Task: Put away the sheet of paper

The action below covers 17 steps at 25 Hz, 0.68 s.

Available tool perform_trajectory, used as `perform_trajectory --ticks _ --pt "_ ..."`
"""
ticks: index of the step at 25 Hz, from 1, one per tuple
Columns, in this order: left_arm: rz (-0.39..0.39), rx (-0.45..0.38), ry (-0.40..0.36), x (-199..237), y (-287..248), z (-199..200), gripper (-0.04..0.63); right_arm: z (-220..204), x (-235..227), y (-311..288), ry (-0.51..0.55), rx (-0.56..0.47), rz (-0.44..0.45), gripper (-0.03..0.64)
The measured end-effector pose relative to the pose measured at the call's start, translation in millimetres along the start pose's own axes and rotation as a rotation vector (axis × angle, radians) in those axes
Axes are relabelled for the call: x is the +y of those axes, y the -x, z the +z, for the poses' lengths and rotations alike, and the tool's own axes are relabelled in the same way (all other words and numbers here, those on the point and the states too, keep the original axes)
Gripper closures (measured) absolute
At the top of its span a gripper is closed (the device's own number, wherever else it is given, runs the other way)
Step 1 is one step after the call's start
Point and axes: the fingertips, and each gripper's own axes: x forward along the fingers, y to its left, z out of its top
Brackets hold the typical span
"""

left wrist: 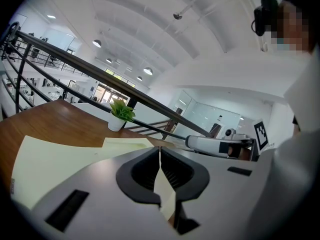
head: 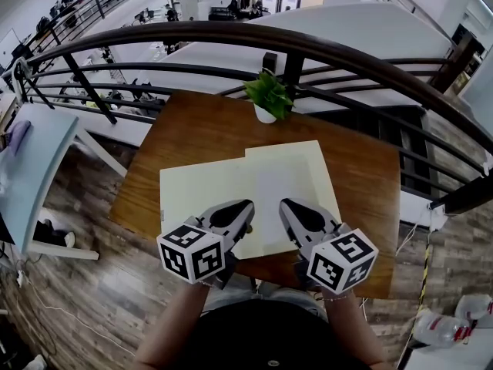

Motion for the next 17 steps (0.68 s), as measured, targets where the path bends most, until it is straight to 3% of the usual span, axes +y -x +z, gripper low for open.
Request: perform_trajectory --ticks 17 --pt "-0.023 0.014 0.02 -4.8 -5.4 -7.9 0.572 -6.6 -5.9 1.5 -0.015 0.01 -0.021 0.591"
